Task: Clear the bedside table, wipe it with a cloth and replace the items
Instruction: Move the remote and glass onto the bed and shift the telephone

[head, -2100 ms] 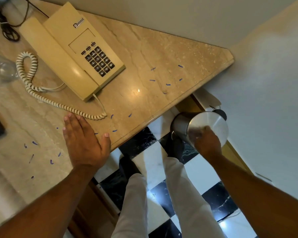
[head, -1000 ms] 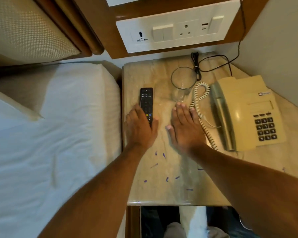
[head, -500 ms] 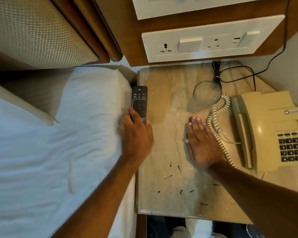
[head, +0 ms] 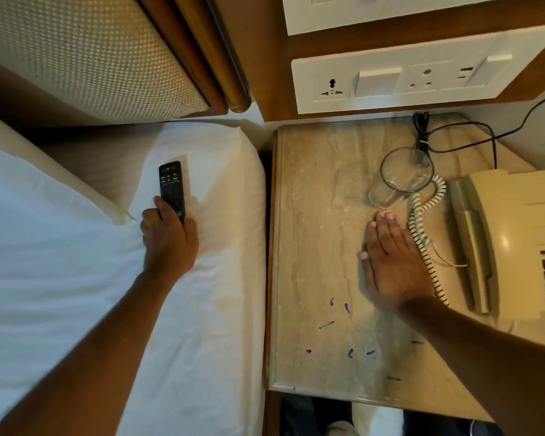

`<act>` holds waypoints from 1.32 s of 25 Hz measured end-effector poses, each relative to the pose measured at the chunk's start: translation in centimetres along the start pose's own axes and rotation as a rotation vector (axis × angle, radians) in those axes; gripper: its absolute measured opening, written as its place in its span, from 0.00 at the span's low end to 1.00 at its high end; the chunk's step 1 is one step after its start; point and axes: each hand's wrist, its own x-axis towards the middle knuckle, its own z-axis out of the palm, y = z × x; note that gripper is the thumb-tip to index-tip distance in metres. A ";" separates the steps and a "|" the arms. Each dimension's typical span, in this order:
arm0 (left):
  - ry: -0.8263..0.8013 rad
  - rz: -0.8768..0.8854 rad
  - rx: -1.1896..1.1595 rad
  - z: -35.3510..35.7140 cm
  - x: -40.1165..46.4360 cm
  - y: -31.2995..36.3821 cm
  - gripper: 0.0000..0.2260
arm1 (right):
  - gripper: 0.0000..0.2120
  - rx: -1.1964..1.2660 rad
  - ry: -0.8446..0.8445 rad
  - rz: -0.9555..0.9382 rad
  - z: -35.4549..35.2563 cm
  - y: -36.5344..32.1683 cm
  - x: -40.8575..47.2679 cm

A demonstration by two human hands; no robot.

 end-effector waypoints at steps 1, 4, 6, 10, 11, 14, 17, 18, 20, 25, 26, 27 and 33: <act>-0.004 0.011 0.015 -0.2 0.3 -0.4 0.31 | 0.31 0.005 0.005 0.000 0.0 0.0 -0.1; -0.009 0.011 0.108 -1.4 1.1 -1.7 0.31 | 0.30 0.010 0.020 0.009 0.1 -0.1 0.1; 0.043 -0.010 0.175 -2.4 0.9 -1.1 0.33 | 0.30 0.022 0.011 0.020 0.1 -0.1 0.2; 0.159 0.258 -0.101 -1.7 -3.0 8.3 0.38 | 0.33 0.022 0.006 0.051 0.2 -0.1 -1.0; 0.037 0.350 -0.275 -0.6 -4.0 11.8 0.39 | 0.34 0.019 0.017 0.058 0.3 0.0 -1.3; -0.314 0.487 -0.516 3.3 -4.4 20.6 0.43 | 0.38 -0.014 0.006 0.061 0.7 0.3 -0.8; -0.442 0.552 -0.562 5.7 -2.5 24.7 0.51 | 0.38 -0.013 -0.024 0.063 0.8 0.2 -0.7; -0.442 0.609 -0.583 6.2 -2.0 25.1 0.51 | 0.38 -0.013 -0.032 0.059 0.7 0.2 -0.7; -0.422 0.709 -0.651 7.0 -1.3 25.7 0.48 | 0.38 -0.012 -0.044 0.067 0.5 0.3 -0.7; -0.493 0.672 -0.782 8.0 -1.2 26.1 0.35 | 0.38 -0.016 -0.044 0.070 0.6 0.4 -0.6; -0.463 0.655 -0.787 8.0 -1.0 25.6 0.34 | 0.38 -0.013 -0.044 0.067 0.7 0.5 -0.5; -0.425 0.634 -0.793 7.9 -0.6 24.7 0.34 | 0.38 -0.012 -0.044 0.066 0.7 0.6 -0.5; -0.210 0.271 -0.831 2.2 -0.7 14.1 0.28 | 0.39 -0.041 -0.002 0.070 1.3 0.9 -0.8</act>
